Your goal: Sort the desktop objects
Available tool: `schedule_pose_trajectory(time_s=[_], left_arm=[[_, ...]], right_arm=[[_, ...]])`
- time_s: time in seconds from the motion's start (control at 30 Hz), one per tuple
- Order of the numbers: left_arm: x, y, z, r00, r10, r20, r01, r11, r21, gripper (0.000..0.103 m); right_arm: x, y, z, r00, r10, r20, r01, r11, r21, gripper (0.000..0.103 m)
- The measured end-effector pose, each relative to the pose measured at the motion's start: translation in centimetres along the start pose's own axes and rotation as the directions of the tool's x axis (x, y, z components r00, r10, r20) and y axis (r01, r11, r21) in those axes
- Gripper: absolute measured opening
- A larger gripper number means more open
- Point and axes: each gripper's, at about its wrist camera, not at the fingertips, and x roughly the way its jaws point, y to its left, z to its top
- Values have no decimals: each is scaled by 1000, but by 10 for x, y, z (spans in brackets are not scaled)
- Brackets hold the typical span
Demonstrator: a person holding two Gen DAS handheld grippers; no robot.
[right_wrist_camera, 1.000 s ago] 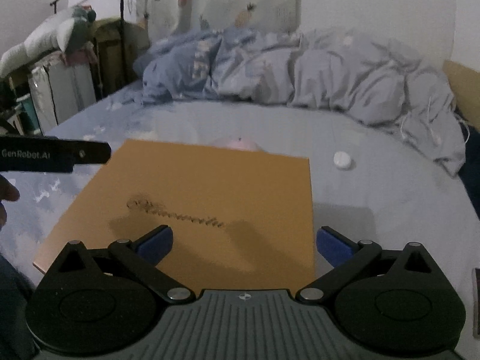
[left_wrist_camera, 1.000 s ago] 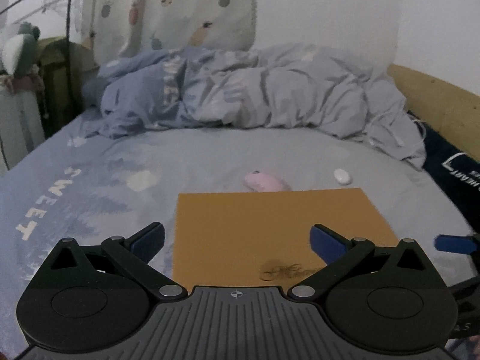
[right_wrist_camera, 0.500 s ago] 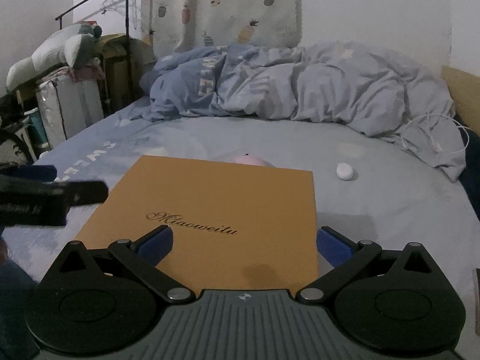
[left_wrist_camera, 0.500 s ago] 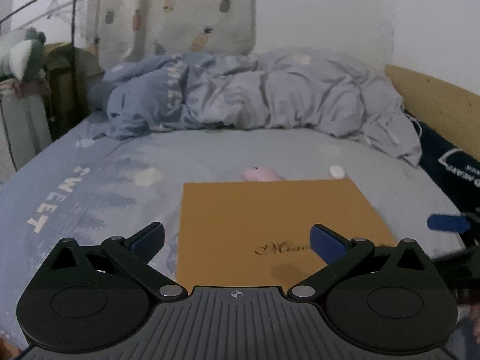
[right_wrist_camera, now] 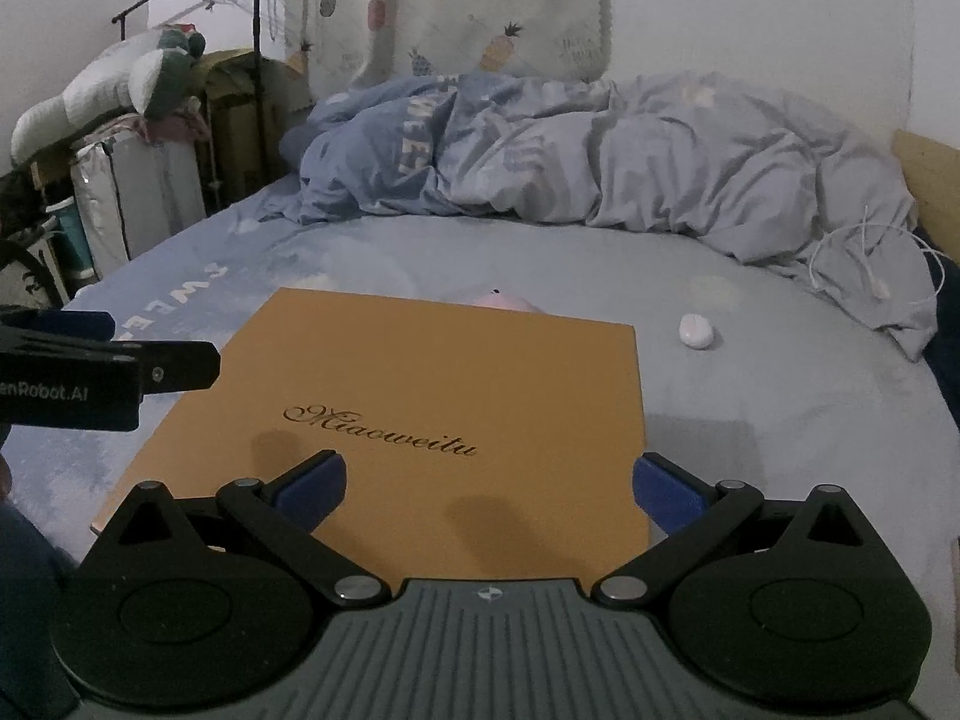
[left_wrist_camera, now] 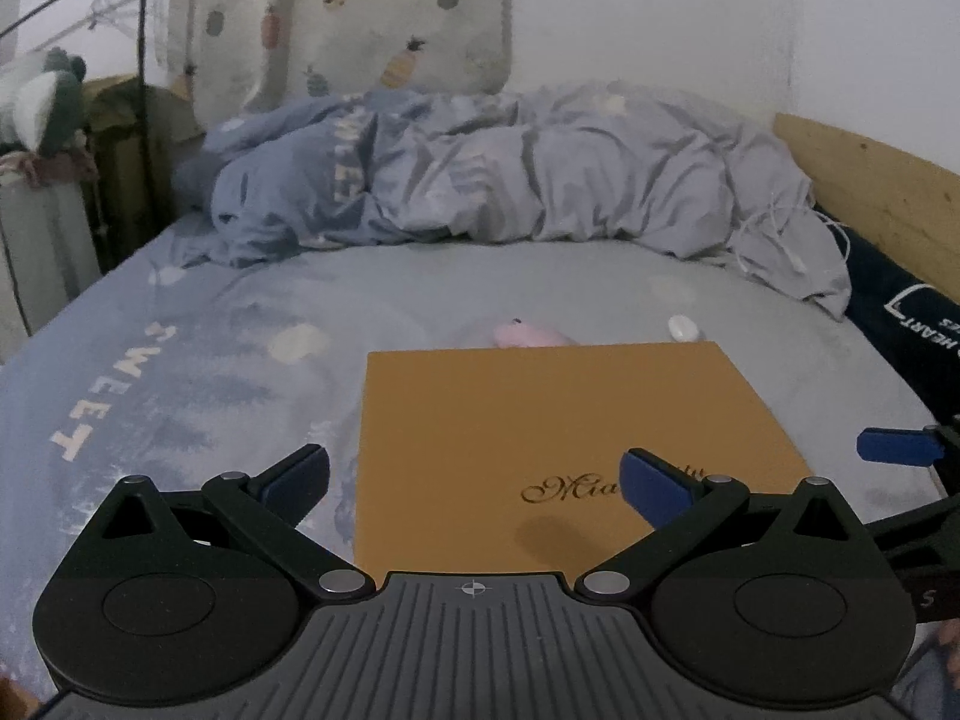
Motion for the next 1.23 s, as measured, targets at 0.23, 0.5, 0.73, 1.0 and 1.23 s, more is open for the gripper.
schedule_pose_trajectory(time_s=[0.23,0.5,0.73,1.0,1.23], left_arm=[[0,-2,-1,1000,-6,3,5,1000,14,103],[0,-5,-3,1000,-15,-4,15,999,34,103],[0,-6,-3,1000,-21,-10,21,999,33,103],[1,-8,-4,1000,-25,-18,26,999,36,103],[1,-8,-4,999,-22,-24,23,999,33,103]], right_arm=[[0,4,-3,1000,4,-8,-5,1000,-12,103],[0,2,-3,1000,3,-12,-3,1000,-5,103],[1,0,-3,1000,4,-15,-4,1000,-5,103],[1,1,-4,1000,10,-24,-10,1000,-12,103],[2,-4,-5,1000,14,-26,-15,1000,-17,103]])
